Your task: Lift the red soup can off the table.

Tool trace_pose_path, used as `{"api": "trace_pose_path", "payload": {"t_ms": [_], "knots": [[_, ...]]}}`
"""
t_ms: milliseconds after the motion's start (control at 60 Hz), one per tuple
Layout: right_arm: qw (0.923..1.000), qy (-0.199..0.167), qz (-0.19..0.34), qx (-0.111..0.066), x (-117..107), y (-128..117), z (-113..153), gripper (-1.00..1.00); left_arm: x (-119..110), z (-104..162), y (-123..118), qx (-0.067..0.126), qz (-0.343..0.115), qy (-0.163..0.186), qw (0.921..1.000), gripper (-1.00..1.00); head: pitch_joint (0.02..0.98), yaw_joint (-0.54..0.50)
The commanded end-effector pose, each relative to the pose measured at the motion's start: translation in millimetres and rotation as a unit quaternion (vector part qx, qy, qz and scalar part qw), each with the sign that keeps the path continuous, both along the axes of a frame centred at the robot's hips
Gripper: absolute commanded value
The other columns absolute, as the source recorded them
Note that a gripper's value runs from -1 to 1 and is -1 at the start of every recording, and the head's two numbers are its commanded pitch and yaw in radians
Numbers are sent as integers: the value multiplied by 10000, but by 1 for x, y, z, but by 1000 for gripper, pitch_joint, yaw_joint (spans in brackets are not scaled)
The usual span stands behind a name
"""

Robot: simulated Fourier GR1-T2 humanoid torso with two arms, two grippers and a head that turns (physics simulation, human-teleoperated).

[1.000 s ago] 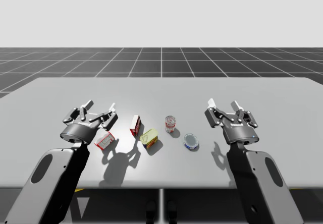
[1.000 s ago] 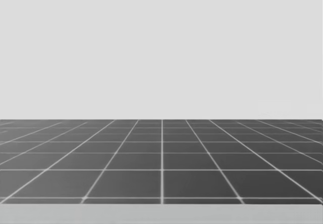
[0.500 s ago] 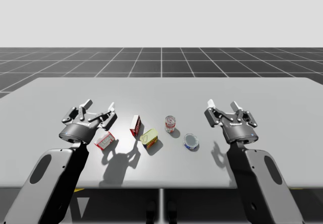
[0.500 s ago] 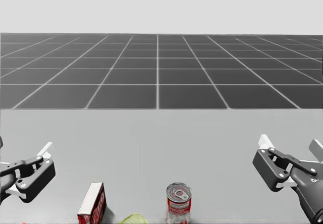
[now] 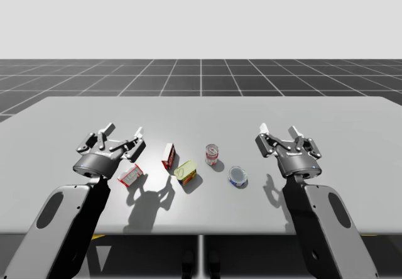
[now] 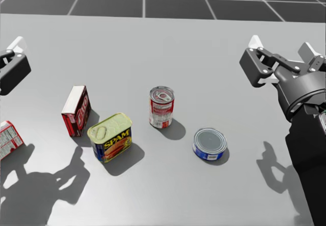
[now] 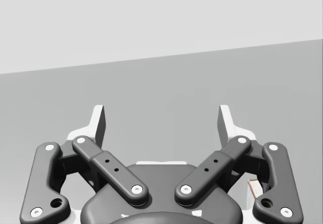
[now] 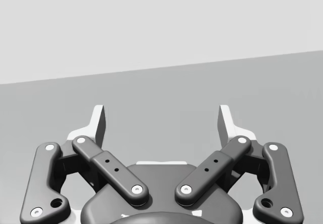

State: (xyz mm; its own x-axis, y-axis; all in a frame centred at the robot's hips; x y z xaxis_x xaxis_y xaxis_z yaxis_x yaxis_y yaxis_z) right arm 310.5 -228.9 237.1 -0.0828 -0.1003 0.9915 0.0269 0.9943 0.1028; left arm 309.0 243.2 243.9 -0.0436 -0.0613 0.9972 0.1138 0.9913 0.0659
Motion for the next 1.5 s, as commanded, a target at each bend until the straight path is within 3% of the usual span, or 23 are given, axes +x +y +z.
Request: {"api": "trace_pose_path", "payload": {"t_ms": [17,283,350,400,500,683,783,1017,1217,1500], "knots": [[9999,12,103,86,0,4,-1,-1000,0,1,0,1,-6,-4,10000,-1000,787,-82],[9956,178,904,-187,-23,28,5,-1000,0,1,-1,-15,-17,0,10000,-1000,771,-70],[9891,392,1405,-222,-33,36,6,-1000,0,1,-1,-16,-33,-2,10000,-1000,771,-75],[9798,590,1909,-55,-41,44,4,-1000,0,1,-1,-15,-43,-5,10000,-1000,770,-76],[9669,810,2419,40,-52,58,-2,-1000,0,1,-1,-22,-59,-21,10000,-1000,765,-72],[9530,1147,2800,-120,-56,71,-21,-1000,0,1,-1,-28,-77,-26,10000,-1000,763,-70],[9471,1315,2907,-338,-53,79,-33,-1000,0,1,-2,-12,-112,-40,9999,-1000,764,-73],[9432,1549,2887,-543,-40,94,-48,-1000,-1,0,-2,0,-141,-47,9999,-1000,768,-70],[9438,1665,2703,-920,-18,108,-66,-1000,-1,1,-3,33,-115,-65,9999,-1000,769,-66],[9429,1897,2584,-905,7,124,-75,-1000,-2,1,-3,25,-124,-69,9999,-1000,771,-64]]}}
